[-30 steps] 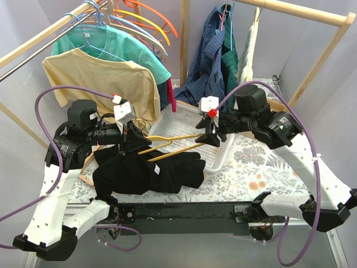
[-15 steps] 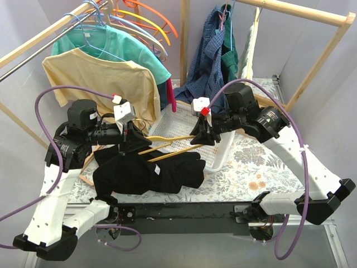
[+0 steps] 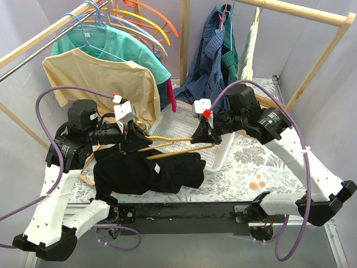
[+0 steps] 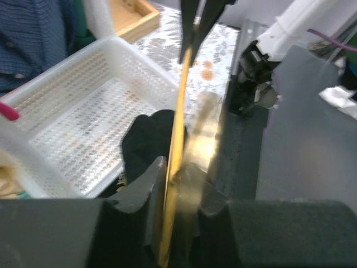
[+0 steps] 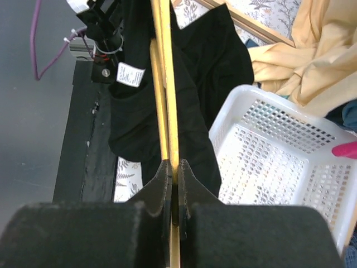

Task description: Remove the t-shirt from the hanger

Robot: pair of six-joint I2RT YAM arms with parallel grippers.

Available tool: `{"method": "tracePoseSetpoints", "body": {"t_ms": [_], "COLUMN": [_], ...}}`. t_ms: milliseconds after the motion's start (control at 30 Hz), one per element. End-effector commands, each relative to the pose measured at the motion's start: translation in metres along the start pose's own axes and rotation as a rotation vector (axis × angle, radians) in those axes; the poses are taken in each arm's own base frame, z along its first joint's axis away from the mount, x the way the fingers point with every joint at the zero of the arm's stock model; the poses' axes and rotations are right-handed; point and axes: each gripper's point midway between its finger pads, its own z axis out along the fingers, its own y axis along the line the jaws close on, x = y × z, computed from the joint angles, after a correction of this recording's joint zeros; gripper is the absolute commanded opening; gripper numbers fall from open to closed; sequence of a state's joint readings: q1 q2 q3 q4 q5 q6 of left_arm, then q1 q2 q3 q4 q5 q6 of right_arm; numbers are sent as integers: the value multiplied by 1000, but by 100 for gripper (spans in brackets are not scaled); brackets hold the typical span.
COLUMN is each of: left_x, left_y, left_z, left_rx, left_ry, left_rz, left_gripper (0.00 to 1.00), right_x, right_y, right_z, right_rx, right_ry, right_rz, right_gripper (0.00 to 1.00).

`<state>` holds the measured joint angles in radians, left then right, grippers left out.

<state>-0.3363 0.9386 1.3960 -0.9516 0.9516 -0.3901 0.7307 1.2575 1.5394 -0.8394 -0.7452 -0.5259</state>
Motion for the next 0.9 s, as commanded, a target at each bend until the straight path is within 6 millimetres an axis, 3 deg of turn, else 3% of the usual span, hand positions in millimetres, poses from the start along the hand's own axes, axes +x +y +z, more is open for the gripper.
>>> {"method": "tracePoseSetpoints", "body": {"t_ms": [0,33,100,133,233,433,567,633,733,867], "left_x": [-16,-15,-19,-6,-4,34,69,86,99,94], "left_y": [11,12,33,44,60,90,109,123,136,149], "left_z": [-8,-10,-15,-15,-30,-28,-23,-27,-42,-65], "left_rx": [-122,-146,-280,-340,-497,-642,-712,-792,-919,-1072], "left_ry": [-63,-71,-108,-107,-178,-208,-129,-89,-83,-167], "left_rz": [38,37,49,3,-1,-129,-212,-256,-289,-305], "left_gripper": [57,67,75,83,87,88,79,67,57,41], "right_x": [-3,-3,-5,-10,-22,-46,-51,-55,-65,-63], "right_y": [-4,-3,-3,-3,0,6,7,4,0,-2], "right_z": [-18,-21,-30,-35,-47,-63,-72,-79,-92,-98], "right_rx": [107,121,161,182,212,235,264,304,368,406], "right_ry": [5,6,5,-5,-21,-58,-56,-53,-66,-52], "right_rz": [-31,-36,-47,-55,-64,-100,-109,-114,-112,-102], "right_gripper": [1,1,1,1,1,1,1,1,1,1]}}
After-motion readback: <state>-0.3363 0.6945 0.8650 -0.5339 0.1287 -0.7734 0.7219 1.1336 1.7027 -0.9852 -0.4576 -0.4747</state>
